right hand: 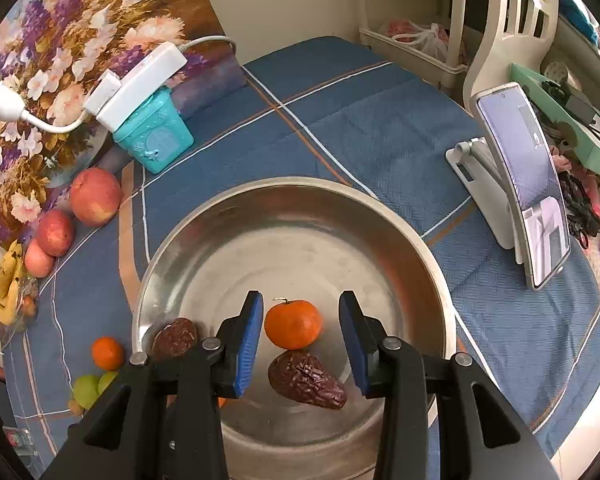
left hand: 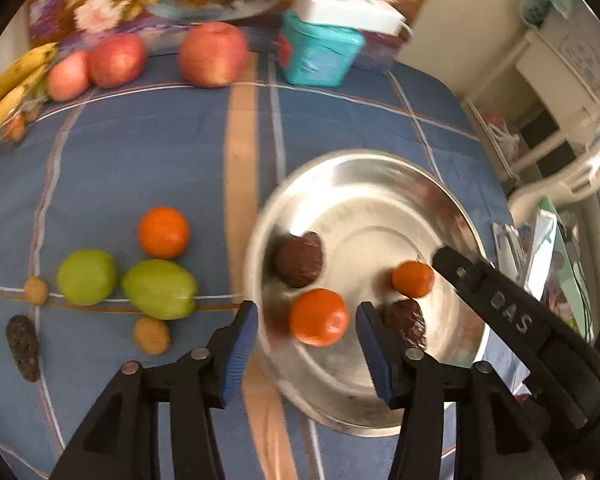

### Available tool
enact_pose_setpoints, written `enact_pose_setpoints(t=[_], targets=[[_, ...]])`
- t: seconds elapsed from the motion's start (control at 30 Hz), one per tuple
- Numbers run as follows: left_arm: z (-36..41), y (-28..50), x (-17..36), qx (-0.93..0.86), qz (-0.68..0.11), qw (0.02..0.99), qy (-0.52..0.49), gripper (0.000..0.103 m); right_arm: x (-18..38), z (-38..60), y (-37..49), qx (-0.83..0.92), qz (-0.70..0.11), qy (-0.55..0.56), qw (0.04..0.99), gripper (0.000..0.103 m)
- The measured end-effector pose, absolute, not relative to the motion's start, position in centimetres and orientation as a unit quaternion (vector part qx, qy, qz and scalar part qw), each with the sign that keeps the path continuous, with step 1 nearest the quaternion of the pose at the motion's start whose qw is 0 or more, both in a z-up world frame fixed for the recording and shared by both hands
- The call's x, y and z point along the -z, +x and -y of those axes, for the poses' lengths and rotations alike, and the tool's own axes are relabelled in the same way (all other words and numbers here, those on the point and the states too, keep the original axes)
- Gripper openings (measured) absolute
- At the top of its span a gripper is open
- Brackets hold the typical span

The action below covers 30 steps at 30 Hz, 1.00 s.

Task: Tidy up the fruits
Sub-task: 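Open the right tool over the plate while the left tool releases its tangerine, then move the left tool to a dried date while the right tool approaches a brown round fruit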

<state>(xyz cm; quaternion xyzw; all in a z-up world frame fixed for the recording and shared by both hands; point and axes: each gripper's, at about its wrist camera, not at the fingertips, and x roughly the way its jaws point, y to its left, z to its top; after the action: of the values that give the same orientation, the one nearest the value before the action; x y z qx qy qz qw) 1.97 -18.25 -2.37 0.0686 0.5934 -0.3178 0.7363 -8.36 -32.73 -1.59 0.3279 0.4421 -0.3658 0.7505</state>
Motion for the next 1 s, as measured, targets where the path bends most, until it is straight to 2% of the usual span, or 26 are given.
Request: enact_pose_setpoints(t=[0.37,0.8,0.87,0.9,1.0], targets=[[11.0,6.6,2.3,0.214,-0.595,0.774,0.033,0.058,0.8,30.4,-6.9,0.328,-0.457,0.304,0.769,0.04],[1.1,11.4,-0.2,0.1,-0.552,0.828,0.028,0.071,-0.1,24.7,-3.5,0.25,-0.479,0.263,0.799,0.04],[0.1,11.8,-0.4,0.086,-0.549,0.831,0.033,0.077,-0.1,23.7,-3.0,0.242,-0.483,0.256,0.801,0.04],[-0.1,12.0,-0.4,0.083,-0.549,0.831,0.034,0.084,-0.1,23.2,-2.8,0.237,-0.485,0.252,0.803,0.04],[-1.3,12.1,-0.4,0.076,-0.551,0.83,0.029,0.092,0.3,21.5,-1.8,0.217,-0.495,0.236,0.807,0.054]])
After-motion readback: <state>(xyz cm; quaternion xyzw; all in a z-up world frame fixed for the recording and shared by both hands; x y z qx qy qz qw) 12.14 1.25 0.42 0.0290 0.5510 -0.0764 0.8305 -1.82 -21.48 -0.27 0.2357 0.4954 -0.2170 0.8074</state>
